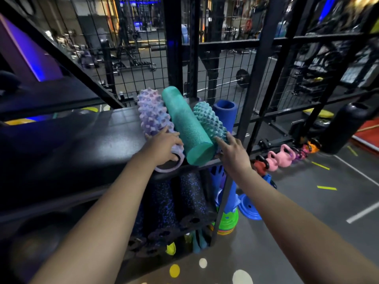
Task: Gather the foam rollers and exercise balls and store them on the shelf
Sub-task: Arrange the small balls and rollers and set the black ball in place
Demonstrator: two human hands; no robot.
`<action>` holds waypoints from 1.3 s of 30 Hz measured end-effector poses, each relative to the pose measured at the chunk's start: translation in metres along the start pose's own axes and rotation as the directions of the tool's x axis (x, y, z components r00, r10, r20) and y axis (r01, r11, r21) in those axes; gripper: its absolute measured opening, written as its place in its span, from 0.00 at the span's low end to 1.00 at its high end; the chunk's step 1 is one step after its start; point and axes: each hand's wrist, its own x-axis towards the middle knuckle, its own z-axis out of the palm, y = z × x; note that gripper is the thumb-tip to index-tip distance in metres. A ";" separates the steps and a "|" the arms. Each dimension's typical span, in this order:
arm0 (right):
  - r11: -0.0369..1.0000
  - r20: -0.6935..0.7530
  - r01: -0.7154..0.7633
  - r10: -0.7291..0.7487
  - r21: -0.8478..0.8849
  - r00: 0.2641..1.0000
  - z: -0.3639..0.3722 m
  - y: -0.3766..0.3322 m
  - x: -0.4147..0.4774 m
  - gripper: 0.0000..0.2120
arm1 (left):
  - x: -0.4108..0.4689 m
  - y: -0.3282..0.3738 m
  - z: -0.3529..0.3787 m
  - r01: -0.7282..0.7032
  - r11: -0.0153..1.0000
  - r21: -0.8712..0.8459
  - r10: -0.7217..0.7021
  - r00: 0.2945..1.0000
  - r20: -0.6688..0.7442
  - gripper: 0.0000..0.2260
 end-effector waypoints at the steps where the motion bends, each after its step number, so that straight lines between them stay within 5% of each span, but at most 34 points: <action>1: 1.000 0.005 0.000 0.000 0.002 1.000 0.000 0.000 0.000 0.31 | 0.000 0.001 0.000 0.018 1.000 0.000 -0.018 1.000 -0.003 0.26; 9: 0.998 0.019 0.043 -0.044 0.051 0.999 0.013 0.010 -0.004 0.32 | -0.012 0.011 0.013 0.113 0.992 0.061 -0.108 0.991 -0.084 0.25; 12: 0.985 -0.138 0.114 -0.095 0.133 0.986 0.020 0.013 -0.017 0.37 | -0.031 0.027 0.025 0.147 0.989 0.022 -0.135 0.951 -0.279 0.28; 15: 0.958 -0.356 0.102 0.000 0.269 0.935 0.039 0.017 -0.054 0.35 | -0.067 0.046 0.061 0.066 0.995 -0.075 -0.099 0.766 -0.635 0.25; 18: 0.872 -0.305 -0.052 0.226 0.488 0.925 0.086 0.025 -0.100 0.26 | -0.103 0.064 0.122 0.071 0.973 -0.221 -0.222 0.550 -0.805 0.18; 20: 0.827 -0.119 -0.206 0.310 0.524 0.943 0.123 0.029 -0.126 0.21 | -0.116 0.062 0.174 0.199 0.933 -0.302 -0.359 0.605 -0.710 0.16; 22: 0.766 0.186 -0.367 0.317 0.527 0.930 0.160 0.030 -0.147 0.15 | -0.126 0.053 0.228 0.331 0.851 -0.408 -0.504 0.734 -0.455 0.20; 24: 0.654 0.484 -0.552 0.308 0.517 0.819 0.194 0.031 -0.164 0.10 | -0.135 0.043 0.270 0.436 0.771 -0.463 -0.574 0.791 -0.210 0.25; 27: 0.500 0.770 -0.774 0.286 0.387 0.570 0.239 0.033 -0.189 0.22 | -0.144 0.033 0.314 0.508 0.747 -0.428 -0.579 0.814 -0.044 0.29; 29: 0.408 0.845 -0.838 0.234 0.363 0.480 0.253 0.032 -0.197 0.20 | -0.141 0.028 0.327 0.542 0.738 -0.401 -0.583 0.812 0.025 0.31; 33: 0.242 0.858 -0.886 0.245 0.396 0.451 0.269 0.027 -0.182 0.22 | -0.120 0.024 0.338 0.531 0.754 -0.385 -0.554 0.830 0.059 0.29; 37: 0.074 0.806 -0.861 0.318 0.504 0.499 0.299 0.029 -0.150 0.37 | -0.083 0.021 0.352 0.445 0.845 -0.297 -0.480 0.876 -0.052 0.31; 39: 0.072 0.774 -0.825 0.308 0.561 0.553 0.314 0.034 -0.139 0.34 | -0.057 0.022 0.362 0.376 0.909 -0.182 -0.400 0.909 -0.115 0.37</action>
